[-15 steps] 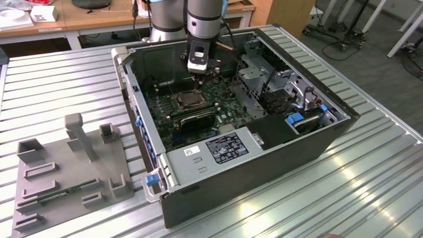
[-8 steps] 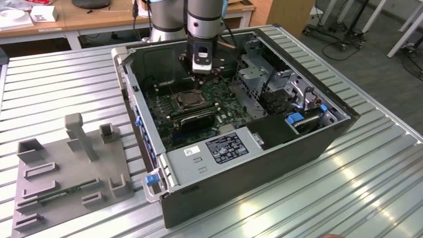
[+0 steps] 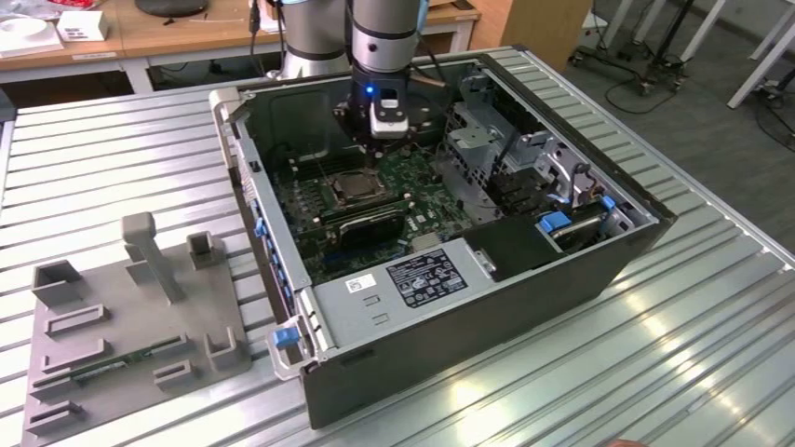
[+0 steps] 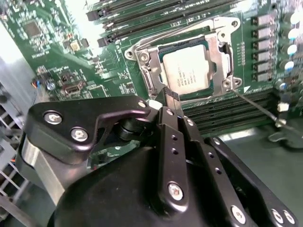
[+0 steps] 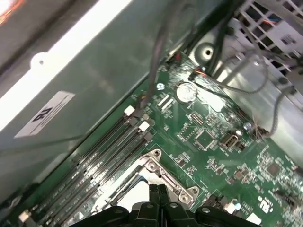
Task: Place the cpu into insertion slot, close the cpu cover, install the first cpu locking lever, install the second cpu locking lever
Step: 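Close the cpu cover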
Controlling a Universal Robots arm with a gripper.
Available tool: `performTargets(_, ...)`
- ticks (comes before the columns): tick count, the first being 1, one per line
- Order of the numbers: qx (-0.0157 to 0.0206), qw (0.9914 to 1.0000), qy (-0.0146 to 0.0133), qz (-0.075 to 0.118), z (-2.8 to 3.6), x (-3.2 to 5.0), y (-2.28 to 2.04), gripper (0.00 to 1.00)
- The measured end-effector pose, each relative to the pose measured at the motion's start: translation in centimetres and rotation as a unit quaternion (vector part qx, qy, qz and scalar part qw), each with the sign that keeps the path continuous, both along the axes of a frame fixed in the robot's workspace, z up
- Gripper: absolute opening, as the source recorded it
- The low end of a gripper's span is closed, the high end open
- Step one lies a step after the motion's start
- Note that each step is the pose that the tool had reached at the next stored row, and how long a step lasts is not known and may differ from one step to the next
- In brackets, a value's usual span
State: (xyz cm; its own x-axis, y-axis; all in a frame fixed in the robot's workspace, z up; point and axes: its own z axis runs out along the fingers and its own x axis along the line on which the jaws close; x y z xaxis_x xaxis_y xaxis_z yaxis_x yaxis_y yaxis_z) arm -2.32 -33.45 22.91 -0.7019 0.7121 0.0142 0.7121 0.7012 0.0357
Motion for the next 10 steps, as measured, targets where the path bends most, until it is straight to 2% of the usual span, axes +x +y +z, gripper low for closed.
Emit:
performTargets(3, 0.0, 0.99977, 0.0, 0.022, 0.0, 0.0, 0.0, 0.11)
performTargets(10, 0.0, 0.99974, 0.0, 0.023, 0.0, 0.0, 0.0, 0.11)
